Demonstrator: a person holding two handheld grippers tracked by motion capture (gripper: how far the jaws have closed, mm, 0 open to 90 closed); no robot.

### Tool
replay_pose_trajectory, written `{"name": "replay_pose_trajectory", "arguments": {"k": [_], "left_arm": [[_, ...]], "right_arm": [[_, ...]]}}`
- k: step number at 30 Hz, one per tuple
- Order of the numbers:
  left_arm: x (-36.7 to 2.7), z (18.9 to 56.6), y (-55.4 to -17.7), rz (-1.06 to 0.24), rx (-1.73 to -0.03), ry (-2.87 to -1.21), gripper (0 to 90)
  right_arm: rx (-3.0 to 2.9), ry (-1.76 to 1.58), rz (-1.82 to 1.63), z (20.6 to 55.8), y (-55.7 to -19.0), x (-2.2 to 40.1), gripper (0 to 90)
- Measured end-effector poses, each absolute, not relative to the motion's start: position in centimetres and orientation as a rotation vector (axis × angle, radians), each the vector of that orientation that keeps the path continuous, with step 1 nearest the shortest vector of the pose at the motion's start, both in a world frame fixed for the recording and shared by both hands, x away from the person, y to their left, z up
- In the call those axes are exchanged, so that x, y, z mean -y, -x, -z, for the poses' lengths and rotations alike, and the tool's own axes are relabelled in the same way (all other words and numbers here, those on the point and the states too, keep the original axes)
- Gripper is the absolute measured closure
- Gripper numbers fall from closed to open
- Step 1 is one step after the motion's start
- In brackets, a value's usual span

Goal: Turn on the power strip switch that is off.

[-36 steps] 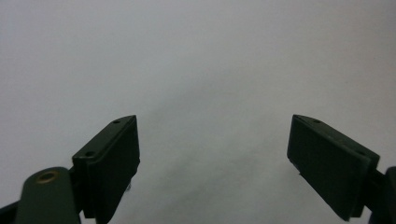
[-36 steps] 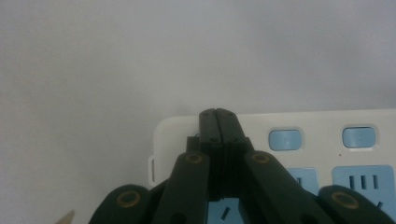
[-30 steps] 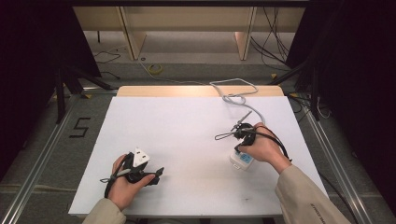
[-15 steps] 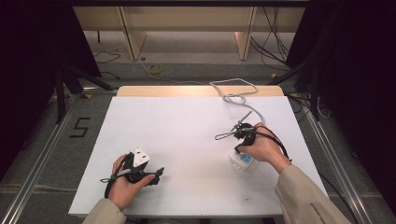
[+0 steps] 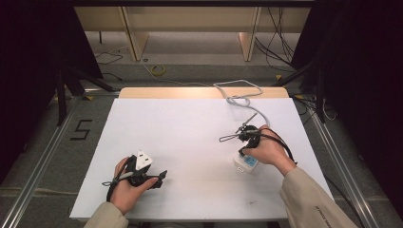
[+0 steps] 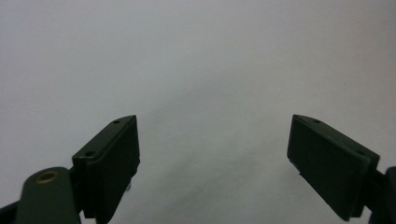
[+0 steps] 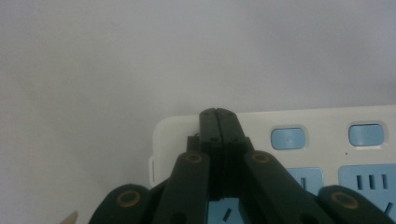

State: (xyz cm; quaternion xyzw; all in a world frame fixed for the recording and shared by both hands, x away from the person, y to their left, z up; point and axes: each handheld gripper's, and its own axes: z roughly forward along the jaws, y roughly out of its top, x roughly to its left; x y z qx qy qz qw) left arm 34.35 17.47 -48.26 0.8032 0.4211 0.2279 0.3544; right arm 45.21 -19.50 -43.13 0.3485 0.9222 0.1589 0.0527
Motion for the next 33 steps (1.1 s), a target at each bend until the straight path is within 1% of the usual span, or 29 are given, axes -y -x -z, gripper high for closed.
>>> {"name": "replay_pose_trajectory", "arguments": {"k": [21,24,28,33], "left_arm": [[-17.51,48.33,-34.39,-0.585,-1.091,-2.078,16.7],[-17.54,48.34,-34.40,-0.586,-1.093,-2.076,16.7],[-17.56,48.35,-34.41,-0.585,-1.093,-2.076,16.7],[-17.58,48.35,-34.40,-0.585,-1.094,-2.078,16.7]], "right_arm": [[-2.789,-1.077,-0.534,43.31,-45.06,19.90,90.0],[-2.788,-1.063,-0.531,43.12,-45.02,19.91,85.6],[-2.792,-1.043,-0.550,43.16,-44.76,19.89,85.2],[-2.775,-1.026,-0.571,42.88,-44.50,20.04,81.5]]}}
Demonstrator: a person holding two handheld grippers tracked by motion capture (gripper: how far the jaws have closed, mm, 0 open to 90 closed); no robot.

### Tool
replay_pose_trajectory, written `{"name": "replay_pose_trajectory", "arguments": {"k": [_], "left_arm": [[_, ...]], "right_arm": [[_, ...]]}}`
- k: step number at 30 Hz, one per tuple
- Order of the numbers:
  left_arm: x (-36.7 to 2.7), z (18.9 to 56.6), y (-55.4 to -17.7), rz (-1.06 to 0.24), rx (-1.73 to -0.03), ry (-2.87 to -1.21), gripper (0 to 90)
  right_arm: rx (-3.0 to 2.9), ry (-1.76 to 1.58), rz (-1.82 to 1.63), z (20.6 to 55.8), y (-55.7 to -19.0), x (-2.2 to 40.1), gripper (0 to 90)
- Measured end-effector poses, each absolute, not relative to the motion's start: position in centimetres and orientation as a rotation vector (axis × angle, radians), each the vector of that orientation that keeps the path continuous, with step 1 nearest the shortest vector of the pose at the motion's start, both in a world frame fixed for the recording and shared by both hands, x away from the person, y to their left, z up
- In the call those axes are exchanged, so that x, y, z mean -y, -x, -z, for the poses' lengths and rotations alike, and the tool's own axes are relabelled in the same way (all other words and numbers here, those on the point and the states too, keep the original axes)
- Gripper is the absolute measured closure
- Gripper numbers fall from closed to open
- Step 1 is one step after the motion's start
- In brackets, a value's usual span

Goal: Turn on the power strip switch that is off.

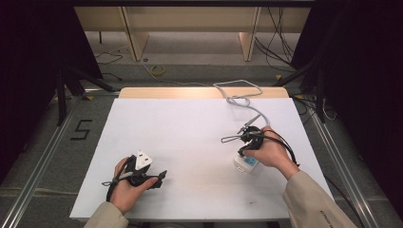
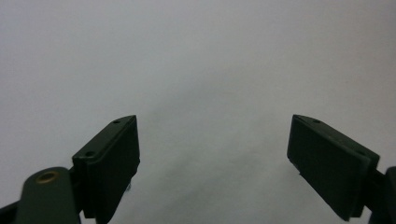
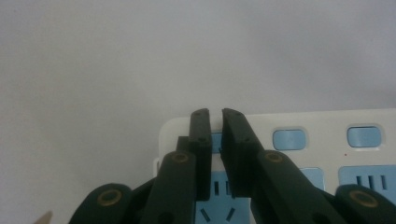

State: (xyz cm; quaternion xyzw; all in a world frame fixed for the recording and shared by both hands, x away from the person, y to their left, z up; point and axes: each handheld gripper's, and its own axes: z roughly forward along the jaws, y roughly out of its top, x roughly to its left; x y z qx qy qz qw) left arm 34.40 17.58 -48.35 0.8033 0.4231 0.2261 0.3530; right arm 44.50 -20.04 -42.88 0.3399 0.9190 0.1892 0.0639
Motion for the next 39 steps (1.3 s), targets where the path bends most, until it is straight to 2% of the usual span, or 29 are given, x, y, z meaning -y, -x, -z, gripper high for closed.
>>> {"name": "replay_pose_trajectory", "arguments": {"k": [8,39], "left_arm": [[-17.6,48.4,-34.4,-0.584,-1.095,-2.078,16.7],[-17.7,48.5,-34.4,-0.575,-1.106,-2.080,16.6]], "right_arm": [[-2.741,-1.036,-0.657,42.7,-43.8,21.3,72.5],[-2.468,-1.142,-0.978,43.1,-40.3,27.7,51.6]]}}
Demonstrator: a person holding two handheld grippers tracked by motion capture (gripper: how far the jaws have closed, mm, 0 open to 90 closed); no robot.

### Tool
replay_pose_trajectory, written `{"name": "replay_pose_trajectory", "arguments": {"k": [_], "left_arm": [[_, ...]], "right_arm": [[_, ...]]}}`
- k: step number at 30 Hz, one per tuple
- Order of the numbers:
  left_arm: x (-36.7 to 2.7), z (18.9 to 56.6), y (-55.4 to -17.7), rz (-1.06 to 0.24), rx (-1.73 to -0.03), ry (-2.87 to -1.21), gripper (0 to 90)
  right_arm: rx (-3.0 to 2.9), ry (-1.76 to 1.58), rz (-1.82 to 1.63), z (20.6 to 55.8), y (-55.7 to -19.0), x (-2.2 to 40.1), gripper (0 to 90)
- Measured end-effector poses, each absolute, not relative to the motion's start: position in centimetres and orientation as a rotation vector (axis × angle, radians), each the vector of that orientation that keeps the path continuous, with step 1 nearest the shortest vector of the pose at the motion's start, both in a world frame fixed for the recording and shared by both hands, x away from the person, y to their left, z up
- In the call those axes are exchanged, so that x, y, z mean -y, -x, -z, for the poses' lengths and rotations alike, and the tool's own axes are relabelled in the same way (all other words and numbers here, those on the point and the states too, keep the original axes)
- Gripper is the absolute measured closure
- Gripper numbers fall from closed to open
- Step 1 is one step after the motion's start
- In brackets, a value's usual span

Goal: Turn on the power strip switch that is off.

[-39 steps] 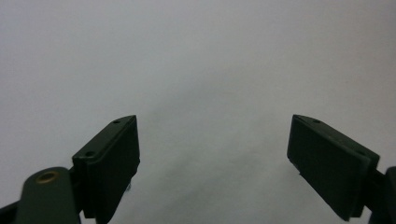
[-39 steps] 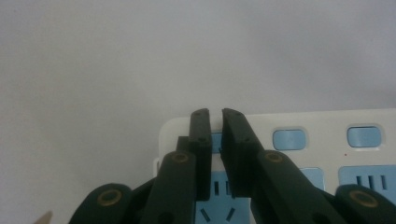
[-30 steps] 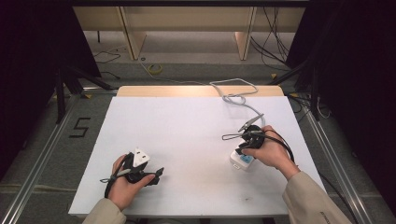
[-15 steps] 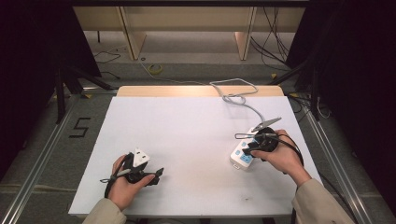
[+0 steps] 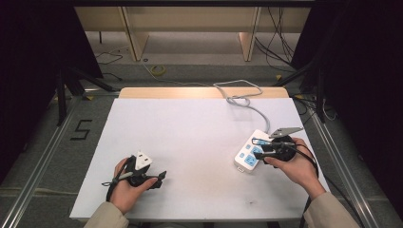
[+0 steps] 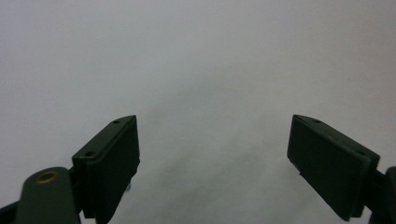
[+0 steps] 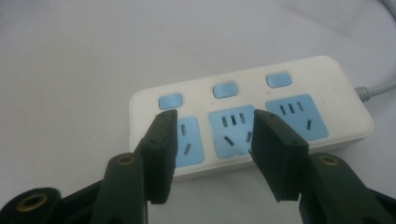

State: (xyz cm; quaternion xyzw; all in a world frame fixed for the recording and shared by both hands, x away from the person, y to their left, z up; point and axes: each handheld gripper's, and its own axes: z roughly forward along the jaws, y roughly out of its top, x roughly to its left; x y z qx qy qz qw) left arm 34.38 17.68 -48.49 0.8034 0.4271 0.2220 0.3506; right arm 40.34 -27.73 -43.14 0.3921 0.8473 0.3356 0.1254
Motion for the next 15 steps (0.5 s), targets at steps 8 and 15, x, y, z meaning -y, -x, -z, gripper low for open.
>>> {"name": "replay_pose_trajectory", "arguments": {"k": [8,15], "left_arm": [[-17.8,48.5,-34.4,-0.571,-1.118,-2.072,16.6],[-17.9,48.6,-34.4,-0.569,-1.120,-2.076,16.6]], "right_arm": [[-2.422,-1.168,-1.024,43.8,-39.2,29.2,50.4],[-2.373,-1.186,-1.072,44.7,-38.3,29.9,50.0]]}}
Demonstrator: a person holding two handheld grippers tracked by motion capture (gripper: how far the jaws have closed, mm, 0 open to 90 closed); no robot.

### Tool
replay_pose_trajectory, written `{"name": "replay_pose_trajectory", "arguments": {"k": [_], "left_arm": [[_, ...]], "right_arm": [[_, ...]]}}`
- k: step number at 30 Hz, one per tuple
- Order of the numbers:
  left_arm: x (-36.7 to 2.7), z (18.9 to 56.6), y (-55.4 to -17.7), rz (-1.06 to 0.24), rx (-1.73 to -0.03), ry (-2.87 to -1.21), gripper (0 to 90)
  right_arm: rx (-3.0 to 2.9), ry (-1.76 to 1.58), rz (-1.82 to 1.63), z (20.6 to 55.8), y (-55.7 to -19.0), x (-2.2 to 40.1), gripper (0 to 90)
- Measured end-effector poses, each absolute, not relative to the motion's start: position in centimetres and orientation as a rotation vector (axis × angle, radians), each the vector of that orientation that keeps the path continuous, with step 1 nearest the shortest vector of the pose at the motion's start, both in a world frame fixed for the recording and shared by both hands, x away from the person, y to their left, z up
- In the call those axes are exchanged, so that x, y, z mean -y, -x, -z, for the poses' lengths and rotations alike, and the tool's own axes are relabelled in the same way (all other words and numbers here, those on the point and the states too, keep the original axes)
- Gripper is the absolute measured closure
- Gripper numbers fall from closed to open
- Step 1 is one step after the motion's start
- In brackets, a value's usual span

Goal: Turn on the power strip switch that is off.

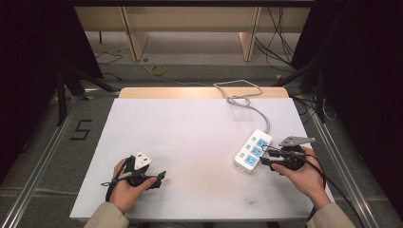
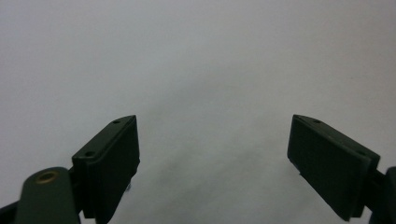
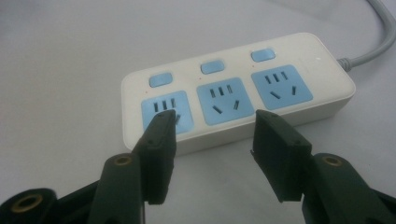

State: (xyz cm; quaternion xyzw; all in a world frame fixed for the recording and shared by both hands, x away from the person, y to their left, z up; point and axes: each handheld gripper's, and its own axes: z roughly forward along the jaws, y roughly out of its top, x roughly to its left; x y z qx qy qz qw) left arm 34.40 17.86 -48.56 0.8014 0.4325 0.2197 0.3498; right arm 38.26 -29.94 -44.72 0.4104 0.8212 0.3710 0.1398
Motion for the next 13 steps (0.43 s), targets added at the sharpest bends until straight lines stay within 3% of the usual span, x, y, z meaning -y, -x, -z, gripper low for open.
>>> {"name": "replay_pose_trajectory", "arguments": {"k": [13], "left_arm": [[-18.04,48.87,-34.75,-0.548,-1.137,-2.083,16.3]], "right_arm": [[-2.313,-1.195,-1.134,45.09,-37.81,30.27,49.1]]}}
